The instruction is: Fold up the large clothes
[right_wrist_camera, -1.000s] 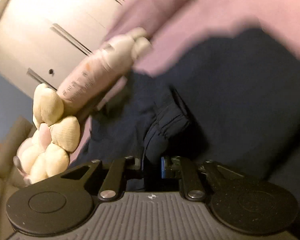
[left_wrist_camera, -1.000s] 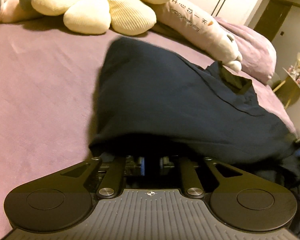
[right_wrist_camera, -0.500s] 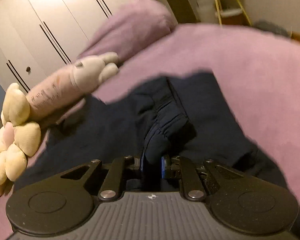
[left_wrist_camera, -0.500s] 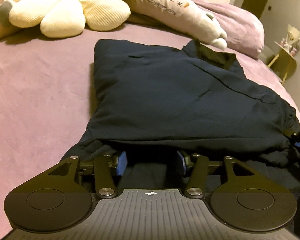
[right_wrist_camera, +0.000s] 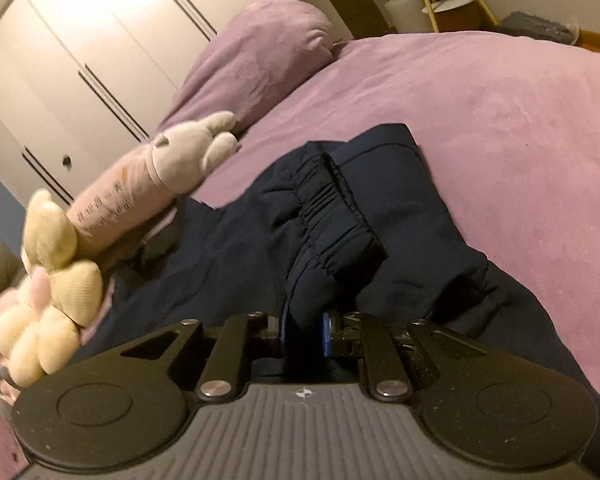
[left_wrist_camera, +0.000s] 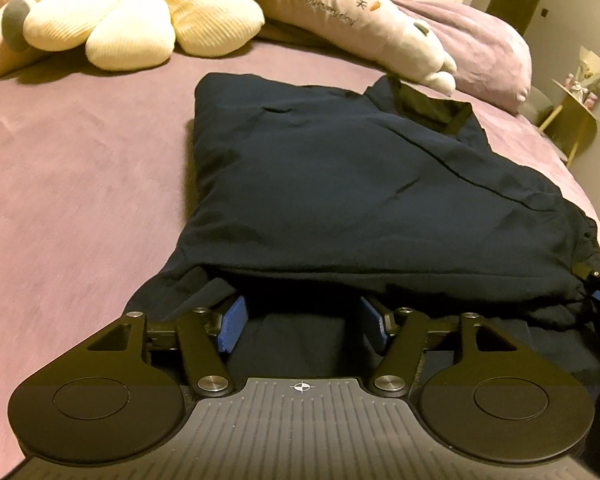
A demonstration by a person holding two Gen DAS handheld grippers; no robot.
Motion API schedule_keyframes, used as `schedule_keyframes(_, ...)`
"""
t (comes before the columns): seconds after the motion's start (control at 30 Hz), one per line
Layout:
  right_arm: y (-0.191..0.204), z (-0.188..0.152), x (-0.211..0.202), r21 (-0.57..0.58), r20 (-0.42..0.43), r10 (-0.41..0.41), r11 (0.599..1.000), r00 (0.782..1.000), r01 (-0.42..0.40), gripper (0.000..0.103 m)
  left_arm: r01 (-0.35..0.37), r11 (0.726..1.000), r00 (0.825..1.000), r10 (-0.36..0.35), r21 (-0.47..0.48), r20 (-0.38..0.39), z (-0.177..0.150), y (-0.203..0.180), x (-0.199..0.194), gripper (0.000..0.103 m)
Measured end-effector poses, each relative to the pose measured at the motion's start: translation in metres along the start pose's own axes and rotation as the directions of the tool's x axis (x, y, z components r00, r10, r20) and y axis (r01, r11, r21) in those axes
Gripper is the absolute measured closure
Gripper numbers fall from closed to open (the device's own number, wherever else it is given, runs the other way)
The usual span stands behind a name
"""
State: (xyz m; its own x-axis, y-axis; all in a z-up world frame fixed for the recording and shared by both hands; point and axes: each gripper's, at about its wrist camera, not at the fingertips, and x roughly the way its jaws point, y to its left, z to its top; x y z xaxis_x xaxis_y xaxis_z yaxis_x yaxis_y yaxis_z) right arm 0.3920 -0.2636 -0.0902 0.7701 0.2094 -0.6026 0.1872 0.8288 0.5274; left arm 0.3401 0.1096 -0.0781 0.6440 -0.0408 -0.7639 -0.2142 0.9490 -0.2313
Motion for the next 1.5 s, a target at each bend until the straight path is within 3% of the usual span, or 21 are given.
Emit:
schedule_keyframes(0.07, -0.001, 0.001, -0.001, 0.005, -0.018, 0.003, 1.0, 1.0, -0.003, 0.088, 0.021, 1.0, 1.0, -0.021, 0.002, 0.003, -0.002, 0.003, -0.011, 0.035)
schedule_keyframes(0.17, -0.013, 0.0, -0.018, 0.131, -0.043, 0.053, 0.99, 0.998, -0.047, 0.079, 0.064, 0.998, 0.998, -0.064, 0.001, 0.023, -0.004, 0.011, -0.035, 0.03)
schedule_keyframes(0.33, -0.039, -0.015, -0.046, 0.324, -0.048, 0.164, 0.936, 0.985, -0.14, 0.066, 0.099, 0.995, 0.986, -0.094, -0.03, 0.136, 0.008, 0.018, -0.068, 0.024)
schedule_keyframes(0.4, -0.042, -0.018, -0.047, 0.378, -0.077, 0.181, 0.915, 0.981, -0.139, 0.048, 0.097, 0.994, 0.981, -0.089, -0.042, 0.171, 0.015, 0.017, -0.07, 0.022)
schedule_keyframes(0.5, -0.038, -0.019, -0.045, 0.38, -0.077, 0.173, 0.915, 0.982, -0.132, 0.047, 0.093, 0.995, 0.979, -0.083, -0.047, 0.184, 0.021, 0.01, -0.054, 0.021)
schedule_keyframes(0.57, -0.035, -0.016, -0.035, 0.4, -0.08, 0.177, 0.907, 0.981, -0.131, 0.047, 0.052, 0.998, 0.986, -0.046, -0.033, 0.16, 0.022, 0.004, -0.036, 0.022)
schedule_keyframes(0.63, -0.032, -0.01, -0.023, 0.379, -0.094, 0.145, 0.92, 0.985, -0.099, 0.06, 0.028, 1.0, 0.992, -0.027, -0.008, 0.122, 0.021, -0.002, -0.019, 0.025)
schedule_keyframes(0.67, -0.032, -0.006, -0.019, 0.361, -0.096, 0.129, 0.929, 0.987, -0.087, 0.077, 0.021, 1.0, 0.994, -0.022, 0.006, 0.108, 0.02, -0.004, -0.013, 0.025)
schedule_keyframes(0.73, -0.031, 0.003, -0.014, 0.328, -0.092, 0.13, 0.94, 0.987, -0.093, 0.084, 0.012, 0.999, 0.995, -0.015, 0.034, 0.099, 0.019, -0.009, -0.004, 0.025)
schedule_keyframes(0.9, -0.02, 0.009, -0.003, 0.141, -0.028, 0.043, 0.989, 0.999, -0.039, 0.085, -0.017, 0.997, 0.996, 0.011, 0.073, 0.086, 0.011, -0.01, 0.016, 0.024)
schedule_keyframes(1.0, -0.028, 0.005, 0.013, 0.118, -0.039, 0.059, 0.991, 0.997, -0.054, 0.086, -0.021, 0.995, 0.995, 0.011, 0.101, 0.097, 0.005, -0.009, 0.018, 0.021)
schedule_keyframes(1.2, -0.029, 0.01, -0.006, 0.089, -0.087, 0.087, 0.993, 0.992, -0.079, 0.08, -0.032, 0.993, 0.996, 0.022, 0.113, 0.083, 0.004, -0.003, 0.014, 0.02)
schedule_keyframes(1.33, -0.019, -0.002, -0.007, -0.042, -0.076, 0.026, 0.999, 0.997, -0.03, 0.079, -0.091, 0.992, 0.994, 0.086, 0.088, 0.064, 0.005, -0.008, 0.02, 0.009)
schedule_keyframes(1.5, -0.007, -0.002, -0.012, -0.09, -0.084, -0.014, 0.996, 0.996, 0.006, 0.068, -0.127, 0.983, 0.992, 0.127, 0.132, 0.009, 0.003, -0.008, 0.01, 0.007)
